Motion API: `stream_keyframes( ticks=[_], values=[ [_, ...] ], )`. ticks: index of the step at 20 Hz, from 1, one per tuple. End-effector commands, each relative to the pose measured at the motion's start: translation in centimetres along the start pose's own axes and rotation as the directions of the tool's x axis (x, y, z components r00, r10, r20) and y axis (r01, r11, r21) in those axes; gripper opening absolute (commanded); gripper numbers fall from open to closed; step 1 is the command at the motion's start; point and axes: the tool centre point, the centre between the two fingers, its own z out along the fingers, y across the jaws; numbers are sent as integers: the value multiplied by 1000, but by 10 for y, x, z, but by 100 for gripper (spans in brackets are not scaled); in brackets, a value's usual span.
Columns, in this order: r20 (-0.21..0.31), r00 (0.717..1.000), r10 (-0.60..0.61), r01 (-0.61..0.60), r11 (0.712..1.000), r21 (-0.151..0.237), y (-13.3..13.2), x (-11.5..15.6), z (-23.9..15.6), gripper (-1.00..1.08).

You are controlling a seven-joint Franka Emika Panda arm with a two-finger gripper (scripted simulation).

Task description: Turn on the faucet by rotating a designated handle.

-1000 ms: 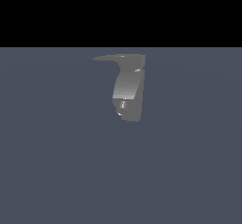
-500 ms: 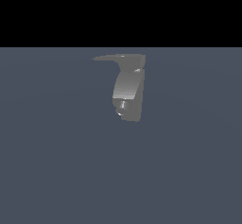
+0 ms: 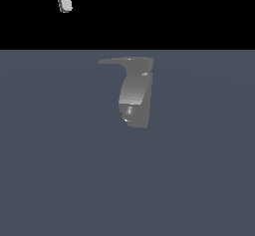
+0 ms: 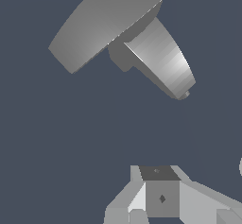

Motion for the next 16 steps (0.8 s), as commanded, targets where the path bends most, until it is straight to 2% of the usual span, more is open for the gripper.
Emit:
stream_keyframes(
  ticks=[1,9,16],
  values=[
    [1,999,52,-52,999,0,-12,5,7,-100],
    [3,976,216,-216,976,-2,-49,28,29,-100],
    [3,931,364,-364,931,-5,-79,54,51,-100]
  ],
)
